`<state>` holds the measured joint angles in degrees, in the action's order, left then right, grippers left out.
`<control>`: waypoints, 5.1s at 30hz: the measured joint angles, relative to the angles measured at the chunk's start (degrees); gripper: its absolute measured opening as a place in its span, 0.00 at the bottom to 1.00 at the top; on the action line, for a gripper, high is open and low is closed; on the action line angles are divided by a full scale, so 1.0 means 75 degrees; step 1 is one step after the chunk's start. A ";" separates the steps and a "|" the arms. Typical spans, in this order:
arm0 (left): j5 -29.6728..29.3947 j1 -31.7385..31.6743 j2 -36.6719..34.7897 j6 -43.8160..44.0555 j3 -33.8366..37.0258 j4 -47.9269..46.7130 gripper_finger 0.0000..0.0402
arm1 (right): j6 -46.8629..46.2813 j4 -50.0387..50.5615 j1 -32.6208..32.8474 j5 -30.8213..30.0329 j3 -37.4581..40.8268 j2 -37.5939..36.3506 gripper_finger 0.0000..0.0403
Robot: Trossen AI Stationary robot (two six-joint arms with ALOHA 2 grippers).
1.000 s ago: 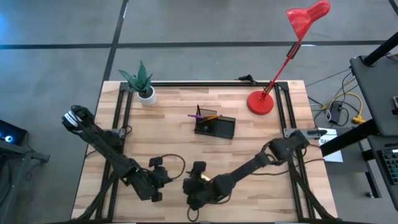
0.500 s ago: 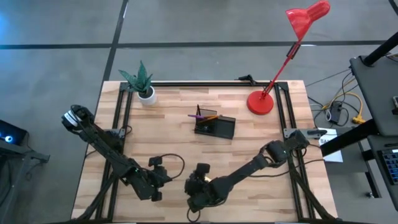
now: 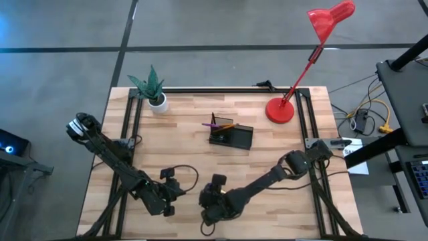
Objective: Pick and place office supplies into organizer
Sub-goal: Put the black binder clip into the black desk organizer, then put the blue eraser into the black desk organizer
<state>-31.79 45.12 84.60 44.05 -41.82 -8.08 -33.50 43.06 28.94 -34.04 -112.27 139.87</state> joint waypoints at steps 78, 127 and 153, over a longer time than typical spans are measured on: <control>0.1638 -0.3246 -0.4756 0.2468 0.2396 -0.0531 0.00 | -0.3551 -0.2304 -0.3837 0.1734 0.5604 -0.4903 0.02; 0.2727 -0.3267 -0.3831 0.1602 0.2407 0.0784 0.00 | 0.3556 -0.0904 -0.1119 0.2949 0.2651 -0.2229 0.45; 0.3067 -0.3246 -0.3783 0.1606 0.2410 0.0959 0.00 | 0.2521 -0.0762 -0.1447 0.3797 0.2314 -0.1521 0.40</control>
<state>-8.79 20.78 56.23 56.10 -23.75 -0.89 -14.59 37.34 18.09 -5.57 -94.91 128.46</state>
